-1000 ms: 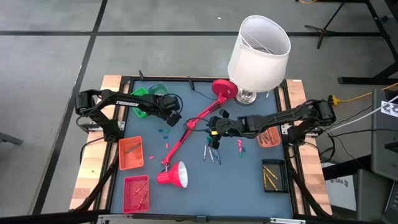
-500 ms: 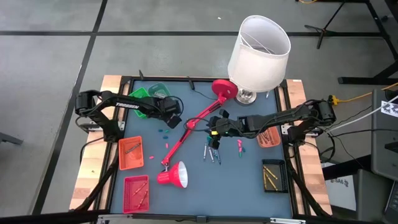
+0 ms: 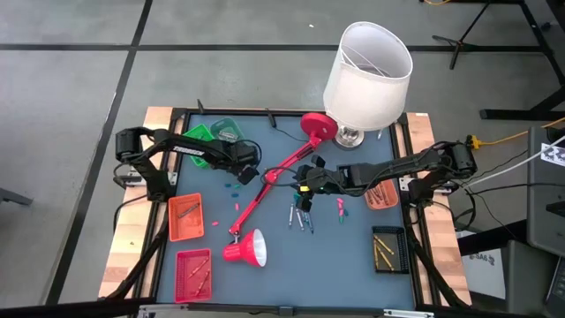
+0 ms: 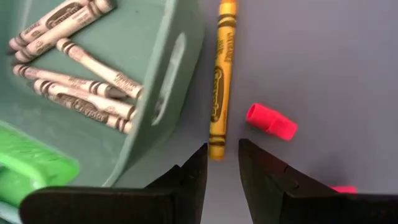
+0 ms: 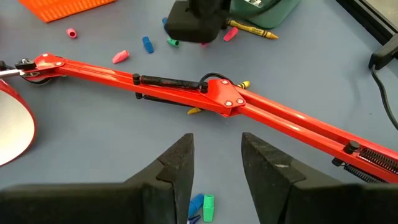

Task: Sort crayons
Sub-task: Put the left yellow crayon into the black bin

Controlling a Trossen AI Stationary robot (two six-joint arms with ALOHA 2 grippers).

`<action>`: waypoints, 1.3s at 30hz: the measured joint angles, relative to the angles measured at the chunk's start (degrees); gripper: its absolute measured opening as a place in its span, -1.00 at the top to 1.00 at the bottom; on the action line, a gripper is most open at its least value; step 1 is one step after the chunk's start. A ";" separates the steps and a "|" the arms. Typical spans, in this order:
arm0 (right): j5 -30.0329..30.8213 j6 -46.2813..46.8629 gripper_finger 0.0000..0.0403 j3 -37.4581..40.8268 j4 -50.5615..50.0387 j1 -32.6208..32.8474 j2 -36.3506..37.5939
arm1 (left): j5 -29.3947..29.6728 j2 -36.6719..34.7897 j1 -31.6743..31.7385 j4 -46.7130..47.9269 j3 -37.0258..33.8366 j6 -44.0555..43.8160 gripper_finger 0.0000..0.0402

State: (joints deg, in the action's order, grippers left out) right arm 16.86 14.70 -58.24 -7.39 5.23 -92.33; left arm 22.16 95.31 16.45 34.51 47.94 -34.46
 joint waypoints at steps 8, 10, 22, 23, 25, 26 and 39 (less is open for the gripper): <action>0.02 0.01 0.34 0.00 0.01 -0.01 0.00 | 0.07 1.12 -0.02 -0.95 0.13 0.49 0.59; 0.02 0.02 0.34 0.00 -0.01 0.01 0.00 | -0.52 1.14 -0.02 -0.99 0.13 0.50 0.60; 0.02 0.00 0.34 0.00 -0.01 -0.01 0.00 | -1.78 1.18 0.04 -0.96 0.11 0.54 0.95; 0.02 0.02 0.34 0.00 -0.01 0.00 0.00 | -1.77 1.18 0.04 -0.95 0.11 0.54 0.97; 0.02 0.02 0.34 0.00 -0.01 -0.01 0.00 | -1.77 1.18 0.04 -0.95 0.09 0.54 0.98; 0.02 0.02 0.34 0.00 -0.01 -0.01 0.00 | -1.77 1.20 0.04 -0.95 0.09 0.54 0.99; -2.99 0.17 0.34 0.07 -0.62 0.00 2.91 | -3.75 -1.60 0.07 -1.29 -0.17 0.51 1.00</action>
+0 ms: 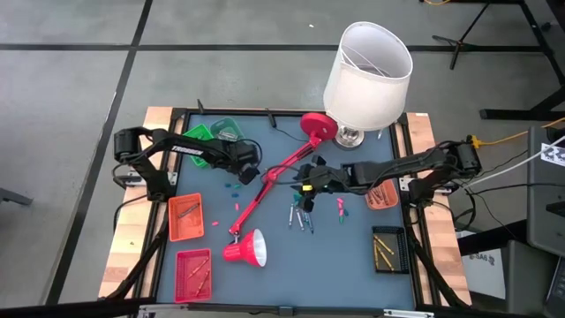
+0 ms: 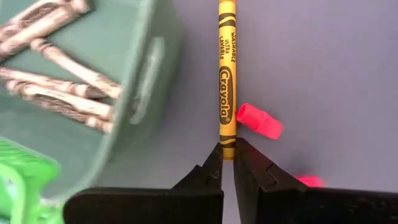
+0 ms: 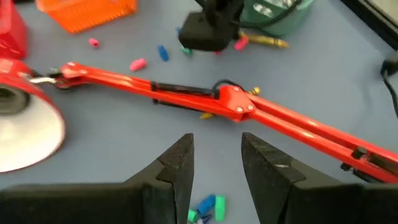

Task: Sort crayons
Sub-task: Put the left yellow crayon into the black bin

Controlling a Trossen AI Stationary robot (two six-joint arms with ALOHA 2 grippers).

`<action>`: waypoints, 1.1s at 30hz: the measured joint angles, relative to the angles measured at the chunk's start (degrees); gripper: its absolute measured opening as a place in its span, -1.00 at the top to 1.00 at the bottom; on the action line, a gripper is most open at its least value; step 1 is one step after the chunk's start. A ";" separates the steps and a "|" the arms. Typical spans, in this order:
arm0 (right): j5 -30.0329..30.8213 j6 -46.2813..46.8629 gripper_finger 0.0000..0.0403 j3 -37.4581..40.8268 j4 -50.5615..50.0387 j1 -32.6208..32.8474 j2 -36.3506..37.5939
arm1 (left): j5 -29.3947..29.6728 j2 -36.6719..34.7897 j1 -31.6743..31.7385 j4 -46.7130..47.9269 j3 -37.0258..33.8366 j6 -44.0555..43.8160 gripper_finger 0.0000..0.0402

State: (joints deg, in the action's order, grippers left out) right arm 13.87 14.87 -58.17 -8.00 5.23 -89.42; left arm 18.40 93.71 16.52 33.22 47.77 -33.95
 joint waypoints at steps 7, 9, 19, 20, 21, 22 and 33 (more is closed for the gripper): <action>0.83 -0.37 0.34 0.00 -2.79 -0.02 5.23 | -4.69 -4.49 -0.03 -1.61 0.02 0.02 1.00; 1.67 -0.36 0.34 0.00 -3.63 0.00 6.45 | -5.76 -5.65 -0.07 -2.49 0.07 0.04 1.00; 3.88 0.06 0.34 -0.02 -4.06 0.00 7.62 | -16.48 -8.26 -0.85 -17.87 0.11 3.70 1.00; 4.64 0.48 0.34 -0.02 -3.85 0.00 7.62 | -17.62 -8.26 -1.23 -20.48 0.15 4.54 1.00; 5.34 1.37 0.34 -0.02 -3.68 -0.02 7.62 | -18.66 -8.26 -1.57 -23.08 0.15 5.30 1.00; 6.06 2.45 0.34 -0.02 -3.60 -0.01 7.62 | -19.46 -8.26 -1.94 -25.73 0.15 5.89 1.00; 9.13 18.81 0.34 -0.04 -2.62 0.00 7.62 | -19.03 -8.26 -7.38 -45.60 0.20 13.18 1.00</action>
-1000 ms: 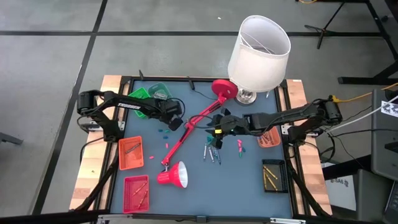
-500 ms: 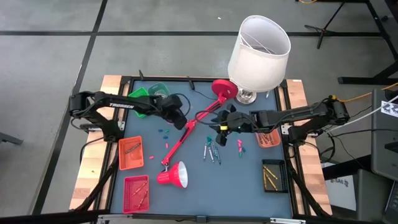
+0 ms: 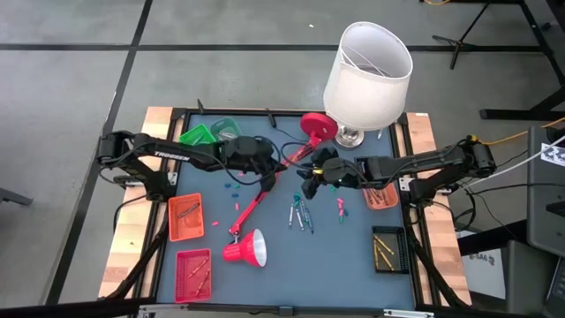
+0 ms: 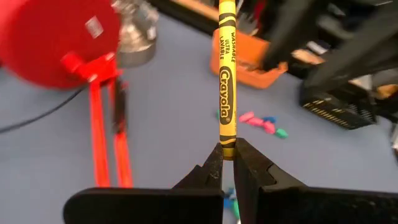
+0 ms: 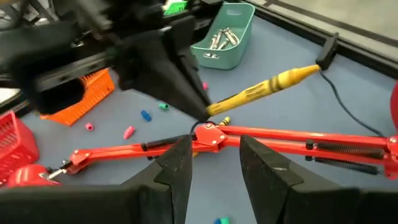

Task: Sort crayons
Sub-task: Put the left yellow crayon into the black bin

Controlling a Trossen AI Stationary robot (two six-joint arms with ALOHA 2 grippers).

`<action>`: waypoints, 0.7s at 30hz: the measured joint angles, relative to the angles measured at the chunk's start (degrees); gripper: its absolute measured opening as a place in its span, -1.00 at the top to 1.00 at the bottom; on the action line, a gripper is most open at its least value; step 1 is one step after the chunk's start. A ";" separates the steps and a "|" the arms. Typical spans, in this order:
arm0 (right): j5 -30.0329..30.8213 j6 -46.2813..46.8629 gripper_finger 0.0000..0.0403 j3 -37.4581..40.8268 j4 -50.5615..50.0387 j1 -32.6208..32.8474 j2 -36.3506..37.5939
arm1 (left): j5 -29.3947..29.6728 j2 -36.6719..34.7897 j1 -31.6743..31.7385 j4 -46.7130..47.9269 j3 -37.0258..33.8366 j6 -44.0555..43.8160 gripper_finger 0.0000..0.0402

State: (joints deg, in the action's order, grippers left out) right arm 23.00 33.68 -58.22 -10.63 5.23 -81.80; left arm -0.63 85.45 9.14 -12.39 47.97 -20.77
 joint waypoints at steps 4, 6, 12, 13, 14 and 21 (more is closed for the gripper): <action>2.37 2.73 0.34 0.00 0.19 0.00 0.00 | 0.03 -0.02 -1.66 -1.98 0.00 1.27 1.00; 3.44 3.50 0.34 0.00 0.19 -0.02 0.00 | 0.05 -0.02 -2.21 -1.94 0.00 1.90 1.00; 2.96 3.40 0.34 0.00 0.54 -0.02 0.00 | 0.05 -0.02 -2.99 -1.94 0.00 1.94 1.00; 2.96 3.38 0.34 0.00 0.53 0.00 0.00 | 0.05 -0.02 -2.99 -1.94 0.00 1.96 1.00; 2.95 3.38 0.34 0.00 0.55 0.00 0.00 | 0.07 -0.02 -2.99 -1.94 0.00 1.95 1.00; 2.96 3.33 0.34 0.00 1.10 -0.02 0.00 | 0.10 -0.02 -3.05 -1.94 0.00 1.96 1.00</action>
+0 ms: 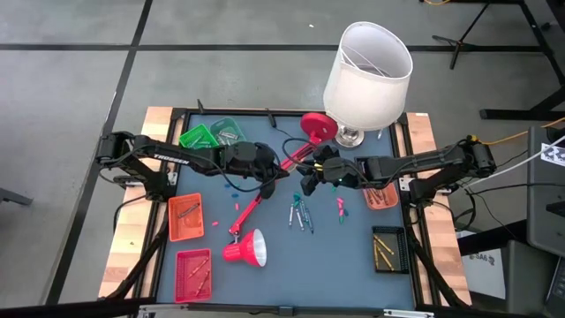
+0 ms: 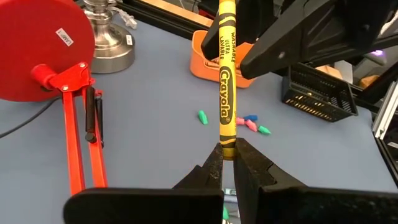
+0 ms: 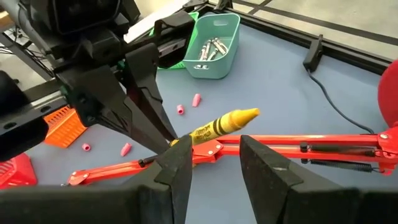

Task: Sort crayons
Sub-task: Put the left yellow crayon into the black bin

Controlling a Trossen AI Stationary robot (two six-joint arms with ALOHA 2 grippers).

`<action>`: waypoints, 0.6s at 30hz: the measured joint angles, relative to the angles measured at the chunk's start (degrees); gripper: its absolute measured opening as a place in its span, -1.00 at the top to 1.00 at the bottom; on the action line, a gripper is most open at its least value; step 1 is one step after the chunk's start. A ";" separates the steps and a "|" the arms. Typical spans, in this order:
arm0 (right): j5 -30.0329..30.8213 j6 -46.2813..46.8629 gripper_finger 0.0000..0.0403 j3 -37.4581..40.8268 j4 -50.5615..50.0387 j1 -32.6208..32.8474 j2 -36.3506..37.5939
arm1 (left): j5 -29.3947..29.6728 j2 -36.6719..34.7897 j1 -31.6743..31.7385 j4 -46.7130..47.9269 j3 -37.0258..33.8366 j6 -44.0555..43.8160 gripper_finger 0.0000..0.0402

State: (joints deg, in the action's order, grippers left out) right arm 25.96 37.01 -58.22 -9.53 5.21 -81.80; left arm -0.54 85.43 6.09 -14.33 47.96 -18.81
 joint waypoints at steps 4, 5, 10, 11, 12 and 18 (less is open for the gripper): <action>0.00 -1.48 0.34 0.00 2.18 0.02 0.00 | 0.03 0.00 -0.52 -0.70 0.00 0.00 1.00; -0.01 -1.65 0.34 0.00 2.87 0.01 -0.02 | 0.03 0.00 -0.71 -1.15 -0.01 0.06 1.00; -0.02 -1.72 0.34 0.00 4.97 0.02 -0.02 | 0.13 0.00 -1.96 -3.42 -0.02 1.43 1.00; -0.02 -2.10 0.34 0.00 5.41 0.02 -0.02 | 0.13 0.00 -2.15 -3.76 0.00 1.54 1.00; -0.02 -2.72 0.34 0.00 5.82 0.02 -0.02 | 0.16 -0.01 -2.30 -4.00 0.00 1.53 1.00; -0.02 -3.02 0.34 -0.02 6.72 0.02 -0.02 | 0.04 -0.04 -2.54 -4.00 0.00 1.53 1.00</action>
State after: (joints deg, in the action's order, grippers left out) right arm 25.93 34.00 -58.24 -2.81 5.23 -81.82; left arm -0.49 85.38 3.55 -18.33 47.97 -17.28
